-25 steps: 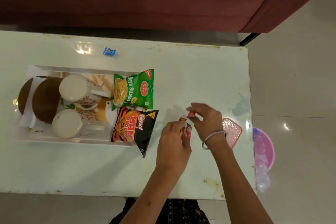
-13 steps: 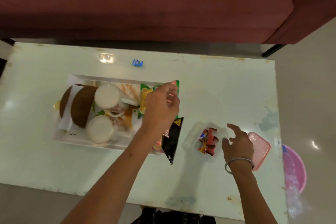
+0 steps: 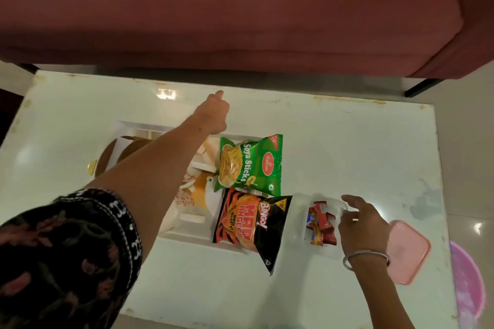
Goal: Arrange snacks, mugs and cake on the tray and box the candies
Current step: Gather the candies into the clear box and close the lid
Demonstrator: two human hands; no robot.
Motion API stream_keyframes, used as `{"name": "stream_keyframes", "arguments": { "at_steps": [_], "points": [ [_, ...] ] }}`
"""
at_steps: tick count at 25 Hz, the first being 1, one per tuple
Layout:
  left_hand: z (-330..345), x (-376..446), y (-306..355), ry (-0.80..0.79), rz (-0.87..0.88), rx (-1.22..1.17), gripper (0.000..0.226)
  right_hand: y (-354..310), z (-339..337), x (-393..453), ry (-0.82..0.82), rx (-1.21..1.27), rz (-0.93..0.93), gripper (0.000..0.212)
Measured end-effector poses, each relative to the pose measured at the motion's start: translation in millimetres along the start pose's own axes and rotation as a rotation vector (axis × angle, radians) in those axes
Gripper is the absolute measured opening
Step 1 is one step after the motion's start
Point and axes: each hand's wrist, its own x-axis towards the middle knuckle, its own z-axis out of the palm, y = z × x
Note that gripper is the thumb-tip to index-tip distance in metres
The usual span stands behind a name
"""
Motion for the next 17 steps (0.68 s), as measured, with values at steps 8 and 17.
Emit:
{"name": "stream_keyframes", "arguments": {
  "at_steps": [8, 17],
  "points": [
    [15.3, 9.9, 2.3, 0.148, -0.008, -0.004, 0.026, -1.9, 1.5, -5.7, -0.017, 0.062, -0.014, 0.031],
    [-33.2, -90.7, 75.9, 0.425, 0.051, -0.867, 0.022, -8.0, -15.1, -17.4, -0.024, 0.289, 0.082, 0.033]
  ]
}}
